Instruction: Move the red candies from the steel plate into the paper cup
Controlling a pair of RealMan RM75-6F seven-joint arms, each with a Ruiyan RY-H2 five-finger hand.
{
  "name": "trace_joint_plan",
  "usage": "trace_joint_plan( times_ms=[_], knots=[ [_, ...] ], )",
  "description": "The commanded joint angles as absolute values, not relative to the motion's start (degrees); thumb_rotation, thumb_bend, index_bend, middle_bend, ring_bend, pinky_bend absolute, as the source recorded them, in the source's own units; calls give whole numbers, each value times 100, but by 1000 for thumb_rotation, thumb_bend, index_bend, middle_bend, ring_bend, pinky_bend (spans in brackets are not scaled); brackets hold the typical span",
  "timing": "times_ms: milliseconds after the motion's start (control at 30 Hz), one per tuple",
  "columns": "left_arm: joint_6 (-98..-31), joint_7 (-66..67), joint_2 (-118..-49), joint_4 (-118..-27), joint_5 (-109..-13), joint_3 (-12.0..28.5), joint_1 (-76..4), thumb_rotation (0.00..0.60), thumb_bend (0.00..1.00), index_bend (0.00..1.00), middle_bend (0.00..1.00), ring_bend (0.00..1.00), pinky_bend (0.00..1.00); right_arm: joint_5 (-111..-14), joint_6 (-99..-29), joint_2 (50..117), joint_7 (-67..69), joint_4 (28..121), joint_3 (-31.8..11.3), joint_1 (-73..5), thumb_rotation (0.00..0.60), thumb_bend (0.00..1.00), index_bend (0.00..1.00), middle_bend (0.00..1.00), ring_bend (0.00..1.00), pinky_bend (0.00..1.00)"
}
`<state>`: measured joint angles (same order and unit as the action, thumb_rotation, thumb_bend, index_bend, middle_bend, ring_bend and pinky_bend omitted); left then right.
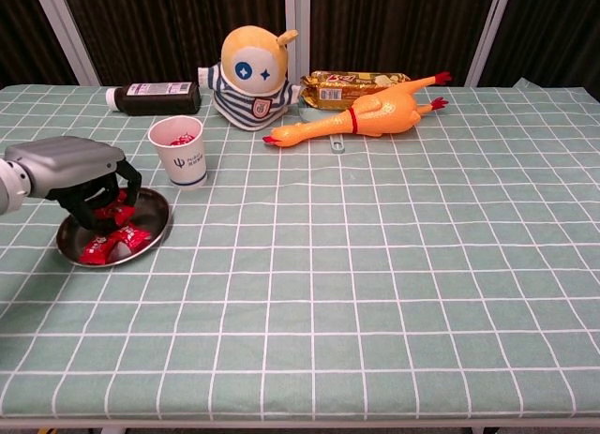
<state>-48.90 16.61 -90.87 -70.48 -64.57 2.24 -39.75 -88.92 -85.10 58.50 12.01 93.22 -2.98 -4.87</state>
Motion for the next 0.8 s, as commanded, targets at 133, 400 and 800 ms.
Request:
trace_joint_plan(
  times_ms=[133,400,800],
  knots=[
    [-5349,1325,-8561,-7807,-6697,409,-3782,600,374,616,912,818,982,-8913,-8504,5851,1236,9305,-299,-502,600,79,41,204,10,213],
    [-5461,1035,-8006,-8437,-6740,975,-3984,600,372,614,912,817,982,-8931,-8469,5882,1302,9244,-297,-534,600,79,41,204,10,213],
    [-4553,1739,-8434,-7861,-5711,1341,-4877,600,368,597,911,817,982,-8864,-8517,5870,1382,9165,-297,-479,600,79,41,204,10,213]
  ],
)
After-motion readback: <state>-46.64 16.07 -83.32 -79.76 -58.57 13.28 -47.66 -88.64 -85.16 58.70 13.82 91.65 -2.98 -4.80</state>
